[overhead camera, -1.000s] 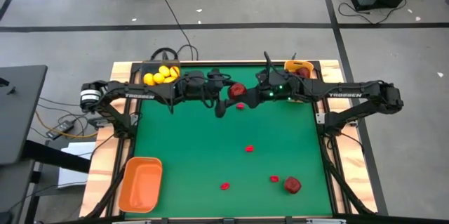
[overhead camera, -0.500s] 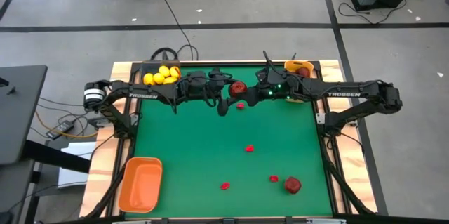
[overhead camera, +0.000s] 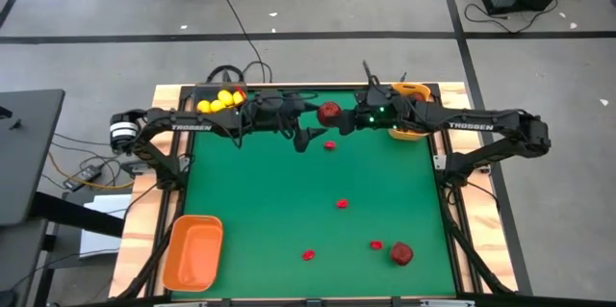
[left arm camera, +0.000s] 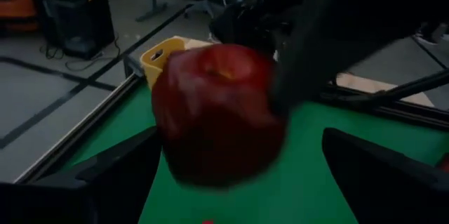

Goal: Sort produce into baskets
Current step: Put the left red apple into the yellow bin

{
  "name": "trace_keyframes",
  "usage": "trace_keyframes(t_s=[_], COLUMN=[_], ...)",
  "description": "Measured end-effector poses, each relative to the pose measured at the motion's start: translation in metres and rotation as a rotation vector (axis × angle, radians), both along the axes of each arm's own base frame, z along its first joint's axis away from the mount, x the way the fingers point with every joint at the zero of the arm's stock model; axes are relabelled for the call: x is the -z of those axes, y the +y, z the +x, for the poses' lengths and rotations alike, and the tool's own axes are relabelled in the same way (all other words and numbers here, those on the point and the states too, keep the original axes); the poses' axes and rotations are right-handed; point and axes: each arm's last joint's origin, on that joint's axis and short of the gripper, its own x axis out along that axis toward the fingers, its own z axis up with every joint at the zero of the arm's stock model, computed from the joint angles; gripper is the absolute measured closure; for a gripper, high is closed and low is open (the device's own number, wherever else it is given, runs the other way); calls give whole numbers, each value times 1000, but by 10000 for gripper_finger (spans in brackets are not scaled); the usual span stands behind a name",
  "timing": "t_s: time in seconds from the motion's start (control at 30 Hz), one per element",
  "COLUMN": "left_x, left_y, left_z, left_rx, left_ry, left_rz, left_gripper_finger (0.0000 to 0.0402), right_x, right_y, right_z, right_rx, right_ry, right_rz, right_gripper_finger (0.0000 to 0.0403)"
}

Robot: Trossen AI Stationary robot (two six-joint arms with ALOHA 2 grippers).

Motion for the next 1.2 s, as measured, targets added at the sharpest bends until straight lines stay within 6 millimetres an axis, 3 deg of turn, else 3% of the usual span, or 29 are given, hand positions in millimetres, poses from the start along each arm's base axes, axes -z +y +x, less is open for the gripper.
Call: trace_keyframes(t_s=[0.3, 0.47, 0.63, 0.93, 1.2], left_x=[13, 15, 15, 16, 14], left_y=[16, 17, 19, 32, 51], left_z=[-17, -19, -20, -26, -32], left_rx=[-32, -18, -16, -42, -83], left_ry=[184, 210, 216, 240, 211], left_rz=[-106, -131, -112, -72, -67], left_gripper_finger=[2, 2, 2, 3, 3], right_x=[7, 20, 20, 19, 36], right_y=[-24, -34, -43, -42, -53], right_z=[-20, -48, -77, -124, -127], right_rx=[146, 311, 464, 696, 790], right_ry=[129, 345, 501, 750, 866], right_rz=[8, 69, 49, 83, 117], right_gripper_finger=[92, 92, 92, 92, 92])
